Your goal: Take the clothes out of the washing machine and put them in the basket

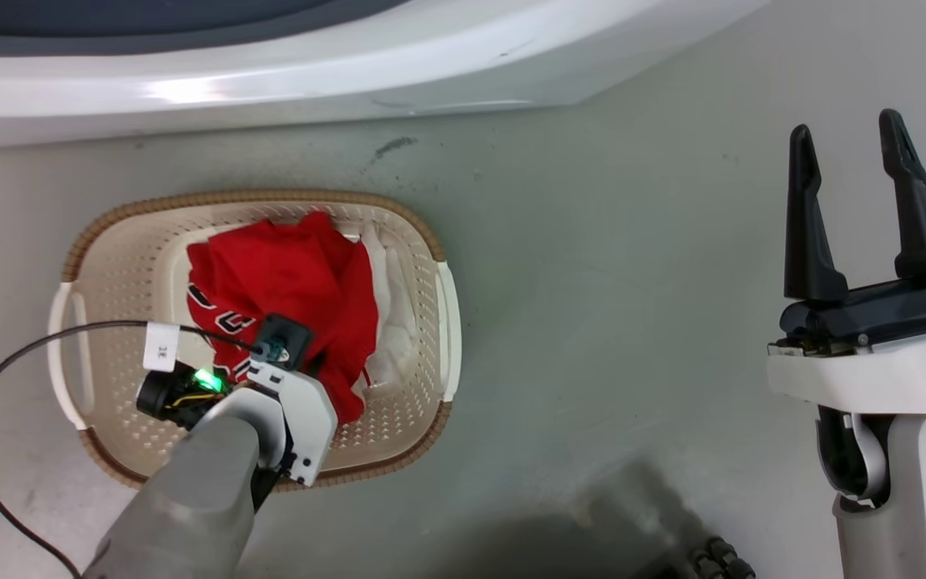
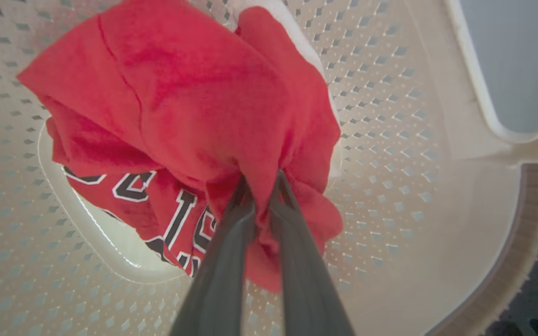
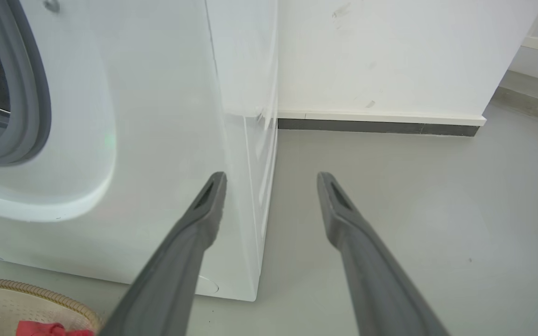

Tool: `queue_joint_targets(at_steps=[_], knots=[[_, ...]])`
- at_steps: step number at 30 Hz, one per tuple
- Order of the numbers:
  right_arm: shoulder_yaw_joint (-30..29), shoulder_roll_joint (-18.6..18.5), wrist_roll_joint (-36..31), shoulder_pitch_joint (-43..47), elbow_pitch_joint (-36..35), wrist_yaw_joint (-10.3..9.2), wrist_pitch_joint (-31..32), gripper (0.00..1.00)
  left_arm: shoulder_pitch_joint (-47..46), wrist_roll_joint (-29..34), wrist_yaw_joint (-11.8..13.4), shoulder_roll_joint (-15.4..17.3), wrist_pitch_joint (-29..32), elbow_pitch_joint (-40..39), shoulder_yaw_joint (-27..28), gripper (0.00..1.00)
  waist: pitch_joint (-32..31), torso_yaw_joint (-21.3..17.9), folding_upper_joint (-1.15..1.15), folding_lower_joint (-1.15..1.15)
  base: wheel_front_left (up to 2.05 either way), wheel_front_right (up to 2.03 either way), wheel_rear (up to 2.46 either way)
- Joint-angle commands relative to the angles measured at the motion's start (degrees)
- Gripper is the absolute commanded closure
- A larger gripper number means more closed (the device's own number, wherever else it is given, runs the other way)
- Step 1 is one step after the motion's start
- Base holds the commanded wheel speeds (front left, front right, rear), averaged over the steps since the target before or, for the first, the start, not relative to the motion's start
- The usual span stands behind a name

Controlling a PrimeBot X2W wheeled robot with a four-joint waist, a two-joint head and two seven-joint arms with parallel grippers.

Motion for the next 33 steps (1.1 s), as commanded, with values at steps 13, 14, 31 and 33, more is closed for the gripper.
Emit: queue_joint_targets(at_steps=[13,14,31,33], knots=[[0.27,0.05,1.24,-1.82,-0.02,-0.04,-0.13,0.0,-3.56,-0.75,-0.4,-0.97,4.1,9.45,-2.32,0.0,3.54,-2.12,0.0,-0.02,0.0,0.0,0.0],[0.4,0.05,1.23,-1.78,0.08,-0.04,-0.13,0.0,-3.17,-0.81,-0.43,-1.03,4.04,9.55,-2.56,0.0,3.06,-2.03,0.0,-0.02,0.0,0.0,0.0],[1.54,0.04,0.06,4.49,3.23,-0.04,-0.13,0.0,4.18,-4.24,-0.5,-4.14,-5.16,9.94,-2.51,0.0,-13.22,1.11,0.0,-0.02,0.0,0.0,0.0],[1.7,0.04,-0.02,5.53,3.48,-0.04,-0.13,0.0,5.18,-4.83,-0.23,-4.51,-6.16,9.48,-2.13,0.0,-15.23,1.53,0.0,-0.02,0.0,0.0,0.0]])
